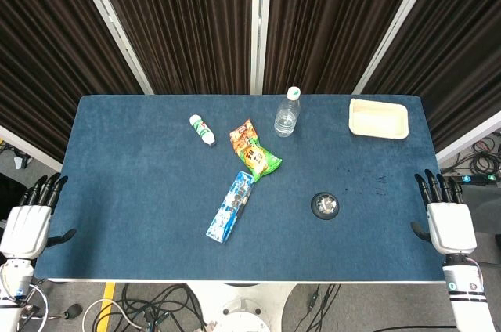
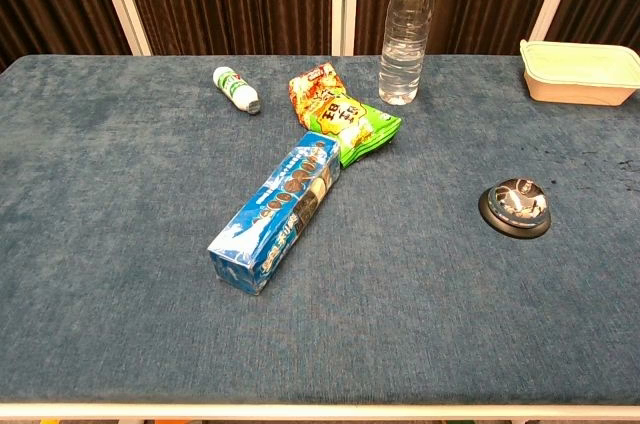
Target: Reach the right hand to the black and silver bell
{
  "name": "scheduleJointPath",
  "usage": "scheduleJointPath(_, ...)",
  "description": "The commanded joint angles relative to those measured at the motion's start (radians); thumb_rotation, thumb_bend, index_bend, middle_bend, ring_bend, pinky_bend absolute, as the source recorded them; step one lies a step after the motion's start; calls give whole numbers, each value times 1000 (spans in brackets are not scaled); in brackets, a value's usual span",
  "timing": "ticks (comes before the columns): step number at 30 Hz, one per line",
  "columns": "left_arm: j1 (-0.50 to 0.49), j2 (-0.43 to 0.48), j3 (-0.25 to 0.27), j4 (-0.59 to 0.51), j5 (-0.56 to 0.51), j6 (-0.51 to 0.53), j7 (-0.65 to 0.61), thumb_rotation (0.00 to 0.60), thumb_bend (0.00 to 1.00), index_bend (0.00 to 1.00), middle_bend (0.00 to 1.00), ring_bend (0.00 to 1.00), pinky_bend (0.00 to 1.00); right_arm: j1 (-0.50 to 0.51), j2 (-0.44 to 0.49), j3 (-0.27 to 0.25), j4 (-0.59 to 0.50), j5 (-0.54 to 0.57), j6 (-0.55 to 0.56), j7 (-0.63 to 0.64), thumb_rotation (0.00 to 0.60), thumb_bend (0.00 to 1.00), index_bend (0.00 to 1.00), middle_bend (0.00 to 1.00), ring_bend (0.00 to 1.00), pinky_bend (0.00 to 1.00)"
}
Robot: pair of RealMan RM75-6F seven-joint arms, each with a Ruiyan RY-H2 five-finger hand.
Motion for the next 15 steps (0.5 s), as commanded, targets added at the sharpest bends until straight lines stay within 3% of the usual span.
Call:
scheduleJointPath(1,7,-2,6,12,7,8,-11,600,0,57,27,0,170,2,-2,-2,-1,-3,-3,-4,600,102,0,0,0,0)
scheduleJointPath(7,4,-1,8,19,12,4,-10,600,0,56,28,0,170,8,-11,8,-16,-6,0,-15,600,227,0,1,0,0)
scheduleJointPath(11,1,-4,2,21,5,0,-16,600,0,56,28,0,170,16,-39,11,-1,-41,21,-18,600,339,0,93,18,31)
scheduleJointPath(13,-6,-11,1,20,4,-11,-10,600,0,56,28,0,170,18,-57,10,5,-67,36,-11,600,388,0,196,119,158)
scheduleJointPath(14,-8,-16,0,21,0,-16,-4,600,0,57,28,0,170,21,-62,9,9,-82,42,-9,600,458,0,334,274,332)
scheduleJointPath(15,-9,-20,0,23,-2,-18,-1,600,0,56,28,0,170,24,-66,7,12,-95,45,-6,600,523,0,432,378,440)
